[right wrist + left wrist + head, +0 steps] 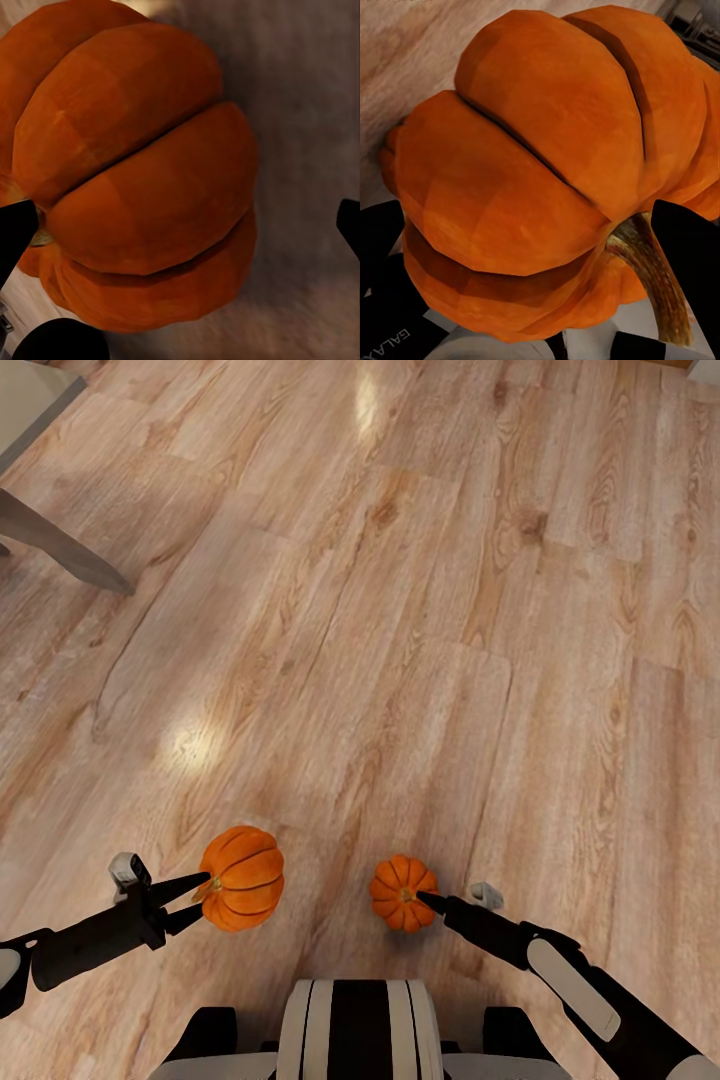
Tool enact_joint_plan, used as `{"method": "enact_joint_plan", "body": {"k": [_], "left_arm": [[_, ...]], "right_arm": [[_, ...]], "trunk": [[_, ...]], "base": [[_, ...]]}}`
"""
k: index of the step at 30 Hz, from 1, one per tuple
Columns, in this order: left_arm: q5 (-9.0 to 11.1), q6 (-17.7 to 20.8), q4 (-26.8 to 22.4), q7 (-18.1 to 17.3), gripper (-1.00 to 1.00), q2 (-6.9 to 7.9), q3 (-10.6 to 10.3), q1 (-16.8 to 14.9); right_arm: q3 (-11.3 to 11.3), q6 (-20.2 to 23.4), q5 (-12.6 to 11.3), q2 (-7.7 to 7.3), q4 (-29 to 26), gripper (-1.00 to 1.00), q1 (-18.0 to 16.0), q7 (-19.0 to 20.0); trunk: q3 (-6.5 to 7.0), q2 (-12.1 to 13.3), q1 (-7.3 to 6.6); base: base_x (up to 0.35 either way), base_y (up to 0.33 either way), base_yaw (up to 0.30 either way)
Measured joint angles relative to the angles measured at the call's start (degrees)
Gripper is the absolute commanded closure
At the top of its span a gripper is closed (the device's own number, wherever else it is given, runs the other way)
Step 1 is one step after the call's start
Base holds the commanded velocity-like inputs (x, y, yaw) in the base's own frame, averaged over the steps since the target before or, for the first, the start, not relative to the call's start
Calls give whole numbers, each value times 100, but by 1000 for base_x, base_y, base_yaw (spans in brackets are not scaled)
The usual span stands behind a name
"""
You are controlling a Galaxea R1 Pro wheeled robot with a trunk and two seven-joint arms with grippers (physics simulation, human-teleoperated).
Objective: Place each of the two pumpkins and all three candles from the living room inside a cabinet in the living room (use any cabinet), then make sure every cabinet is closed, and position the cauldron so it is next to a table in the living room.
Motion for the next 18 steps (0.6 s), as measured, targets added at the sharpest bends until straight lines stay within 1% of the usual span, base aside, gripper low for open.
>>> {"method": "enact_joint_plan", "body": {"k": [5,6,9,11,18], "left_arm": [[-6,-4,1,0,100,2,2,0],[18,-4,1,-1,100,2,4,0],[175,-2,6,1,100,13,2,0],[230,-1,7,6,100,18,1,2],[242,-10,8,9,100,21,1,3]], "right_arm": [[2,0,-1,0,1,-100,0,1],[1,0,1,1,2,-100,0,0],[1,-1,4,1,1,-100,-1,1],[1,1,2,2,4,-100,-1,1],[9,1,-8,2,28,-100,-1,34]], "trunk": [[0,0,0],[0,0,0],[0,0,0],[0,0,0],[0,0,-1]], "base": [[0,0,0],[0,0,0],[31,58,0],[26,40,0],[39,39,0]]}}
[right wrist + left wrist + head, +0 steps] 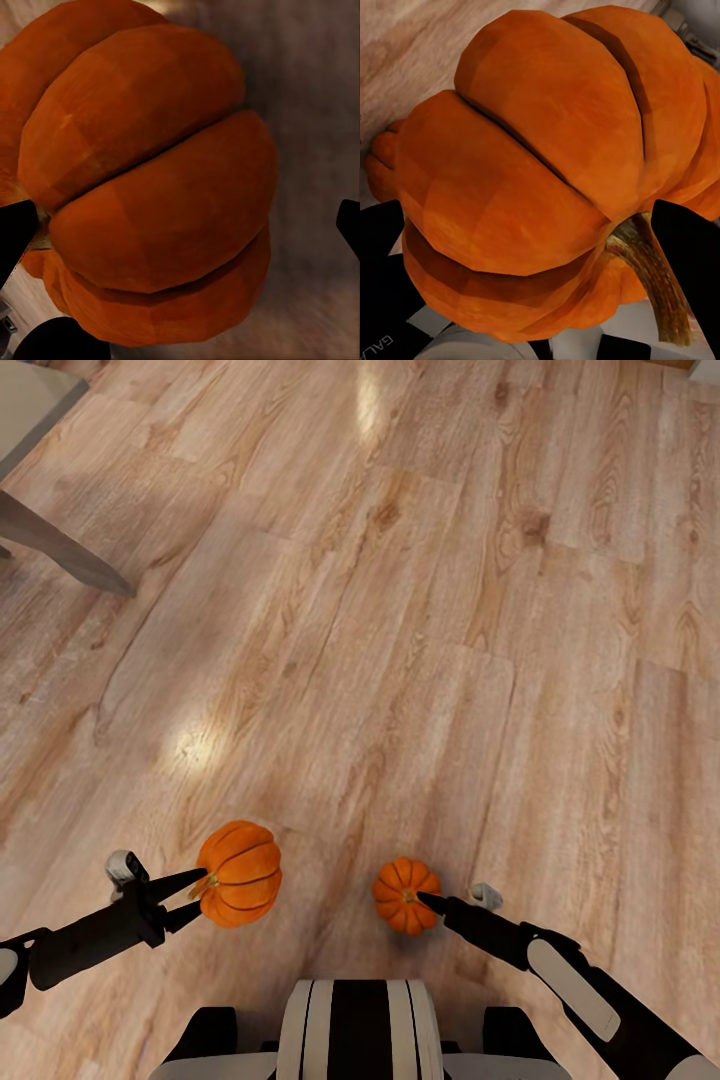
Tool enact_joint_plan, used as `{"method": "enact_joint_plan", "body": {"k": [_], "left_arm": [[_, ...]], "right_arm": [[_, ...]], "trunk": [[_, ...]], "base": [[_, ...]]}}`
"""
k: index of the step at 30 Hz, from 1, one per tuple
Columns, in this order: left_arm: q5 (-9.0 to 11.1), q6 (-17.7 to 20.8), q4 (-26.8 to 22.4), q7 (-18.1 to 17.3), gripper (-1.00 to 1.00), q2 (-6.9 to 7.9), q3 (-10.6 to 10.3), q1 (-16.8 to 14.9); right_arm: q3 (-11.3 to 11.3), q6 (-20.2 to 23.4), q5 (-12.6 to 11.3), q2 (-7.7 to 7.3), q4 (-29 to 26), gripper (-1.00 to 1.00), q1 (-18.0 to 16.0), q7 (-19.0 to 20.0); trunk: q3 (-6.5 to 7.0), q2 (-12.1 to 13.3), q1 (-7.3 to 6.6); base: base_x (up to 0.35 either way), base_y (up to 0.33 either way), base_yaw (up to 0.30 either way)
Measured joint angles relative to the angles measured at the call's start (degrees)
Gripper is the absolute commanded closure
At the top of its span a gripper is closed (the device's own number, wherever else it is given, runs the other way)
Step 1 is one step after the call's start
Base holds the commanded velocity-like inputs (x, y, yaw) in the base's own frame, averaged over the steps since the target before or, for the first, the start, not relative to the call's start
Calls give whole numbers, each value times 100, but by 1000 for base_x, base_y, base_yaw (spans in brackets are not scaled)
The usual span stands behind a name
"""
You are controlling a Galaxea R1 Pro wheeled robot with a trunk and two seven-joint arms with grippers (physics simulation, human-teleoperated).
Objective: Place each of the two pumpkins and all three candles from the living room inside a cabinet in the living room (use any cabinet), then make sure every cabinet is closed, and position the cauldron so it is next to a table in the living room.
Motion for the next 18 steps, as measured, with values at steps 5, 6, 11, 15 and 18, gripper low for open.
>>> {"method": "enact_joint_plan", "body": {"k": [5,6,11,15,18], "left_arm": [[4,4,1,-2,100,-1,-2,0],[1,4,1,0,100,-1,-3,1],[5,0,-5,1,100,-5,-8,0],[8,1,-8,1,100,-9,-8,-1],[4,2,-8,0,100,-10,-18,0]], "right_arm": [[-1,-1,4,1,67,-100,0,112],[0,1,0,0,65,-100,-1,98],[1,2,10,0,71,-100,1,134],[1,1,9,0,75,-100,2,142],[0,-1,12,1,76,-100,1,159]], "trunk": [[0,0,1],[0,0,0],[0,0,1],[0,0,1],[0,0,1]], "base": [[25,17,0],[96,3,0],[41,1,0],[4,0,0],[0,0,0]]}}
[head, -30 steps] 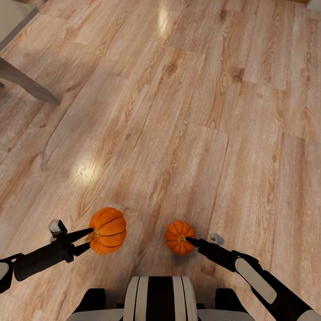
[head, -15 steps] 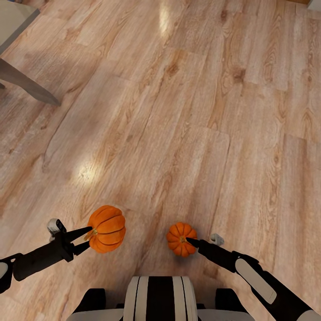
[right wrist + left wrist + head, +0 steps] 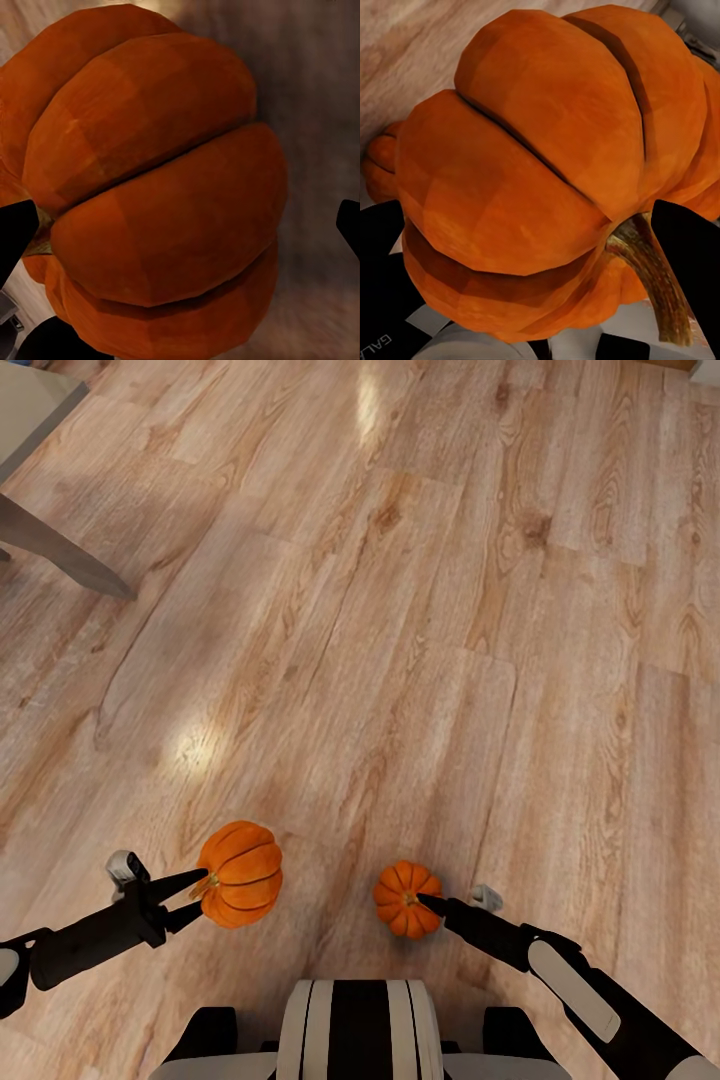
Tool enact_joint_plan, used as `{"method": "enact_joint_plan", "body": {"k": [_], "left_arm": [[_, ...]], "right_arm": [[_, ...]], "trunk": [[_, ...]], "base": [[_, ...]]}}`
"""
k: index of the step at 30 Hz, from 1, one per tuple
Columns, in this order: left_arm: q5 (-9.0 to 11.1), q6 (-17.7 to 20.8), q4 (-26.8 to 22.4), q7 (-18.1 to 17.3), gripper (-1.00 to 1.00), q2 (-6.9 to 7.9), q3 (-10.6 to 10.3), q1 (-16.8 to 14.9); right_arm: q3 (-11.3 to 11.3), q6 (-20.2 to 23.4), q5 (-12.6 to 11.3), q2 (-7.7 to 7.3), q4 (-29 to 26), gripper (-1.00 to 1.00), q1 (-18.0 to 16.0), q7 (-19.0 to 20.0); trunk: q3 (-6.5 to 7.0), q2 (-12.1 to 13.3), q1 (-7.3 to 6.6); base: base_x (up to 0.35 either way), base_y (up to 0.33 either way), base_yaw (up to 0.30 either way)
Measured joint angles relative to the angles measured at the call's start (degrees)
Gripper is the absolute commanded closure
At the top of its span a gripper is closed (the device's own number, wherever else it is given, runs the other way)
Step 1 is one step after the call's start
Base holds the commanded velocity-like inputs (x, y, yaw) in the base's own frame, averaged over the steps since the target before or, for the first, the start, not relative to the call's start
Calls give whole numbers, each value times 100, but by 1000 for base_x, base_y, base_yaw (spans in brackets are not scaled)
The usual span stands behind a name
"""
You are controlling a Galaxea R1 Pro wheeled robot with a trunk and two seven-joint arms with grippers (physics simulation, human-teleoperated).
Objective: Place each of the two pumpkins and all three candles from the living room inside a cabinet in the living room (use any cabinet), then make sure every cabinet is closed, and position the cauldron so it is next to a table in the living room.
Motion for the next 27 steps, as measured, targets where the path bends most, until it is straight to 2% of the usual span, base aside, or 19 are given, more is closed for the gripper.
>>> {"method": "enact_joint_plan", "body": {"k": [9,10,18,23,27], "left_arm": [[0,4,-1,5,100,-1,-31,0],[-2,3,-1,5,100,-1,-33,1],[-2,5,-1,4,100,-2,-46,1],[2,7,-1,6,100,-2,-46,0],[-2,6,-1,5,100,-6,-47,1]], "right_arm": [[2,-3,0,-1,-1,-100,0,-14],[1,-5,0,-1,0,100,0,-3],[0,1,25,-1,-5,100,2,294],[3,5,24,-1,1,100,1,299],[2,3,16,0,1,100,1,67]], "trunk": [[0,0,0],[0,0,0],[0,0,0],[0,0,0],[0,0,0]], "base": [[0,9,0],[0,21,0],[0,3,0],[0,0,0],[0,0,0]]}}
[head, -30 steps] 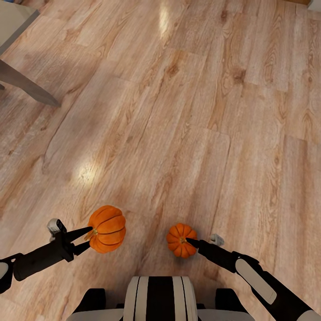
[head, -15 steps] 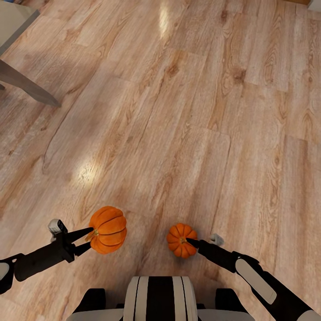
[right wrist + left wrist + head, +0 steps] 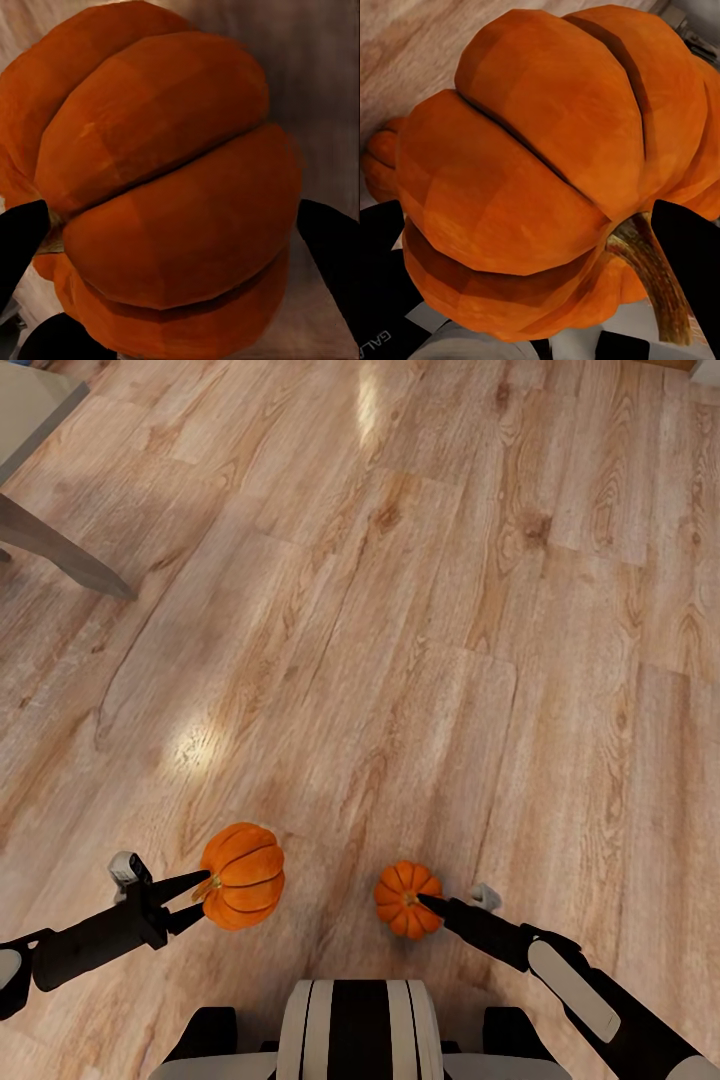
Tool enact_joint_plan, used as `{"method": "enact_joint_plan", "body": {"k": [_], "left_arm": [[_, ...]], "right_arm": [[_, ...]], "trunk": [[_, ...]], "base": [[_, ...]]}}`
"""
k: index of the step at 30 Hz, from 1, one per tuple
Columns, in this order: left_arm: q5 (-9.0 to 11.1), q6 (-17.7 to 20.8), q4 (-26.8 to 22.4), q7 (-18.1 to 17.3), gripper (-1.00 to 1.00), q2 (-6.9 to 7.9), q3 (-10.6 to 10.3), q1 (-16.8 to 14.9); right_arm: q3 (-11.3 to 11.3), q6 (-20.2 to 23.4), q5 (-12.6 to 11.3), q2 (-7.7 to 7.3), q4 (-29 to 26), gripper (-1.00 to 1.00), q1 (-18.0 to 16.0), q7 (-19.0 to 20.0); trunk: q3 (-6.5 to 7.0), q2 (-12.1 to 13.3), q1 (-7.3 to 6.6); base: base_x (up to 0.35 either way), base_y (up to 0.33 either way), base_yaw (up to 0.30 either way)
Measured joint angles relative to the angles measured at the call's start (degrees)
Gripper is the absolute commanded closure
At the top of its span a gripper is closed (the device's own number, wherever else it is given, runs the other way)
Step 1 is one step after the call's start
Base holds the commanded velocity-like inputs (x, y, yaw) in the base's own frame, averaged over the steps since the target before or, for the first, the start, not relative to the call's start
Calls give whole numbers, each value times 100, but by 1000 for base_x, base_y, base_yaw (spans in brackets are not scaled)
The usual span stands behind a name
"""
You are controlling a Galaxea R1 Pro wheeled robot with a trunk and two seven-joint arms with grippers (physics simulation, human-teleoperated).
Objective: Place each of the two pumpkins and all three candles from the living room inside a cabinet in the living room (use any cabinet), then make sure every cabinet is closed, and position the cauldron so it is next to a table in the living room.
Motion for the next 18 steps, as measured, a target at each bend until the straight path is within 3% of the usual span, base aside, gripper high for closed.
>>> {"method": "enact_joint_plan", "body": {"k": [18], "left_arm": [[3,2,-9,1,100,-14,-43,-3]], "right_arm": [[-7,-1,-8,-1,-3,100,-1,-62]], "trunk": [[0,0,0]], "base": [[0,0,0]]}}
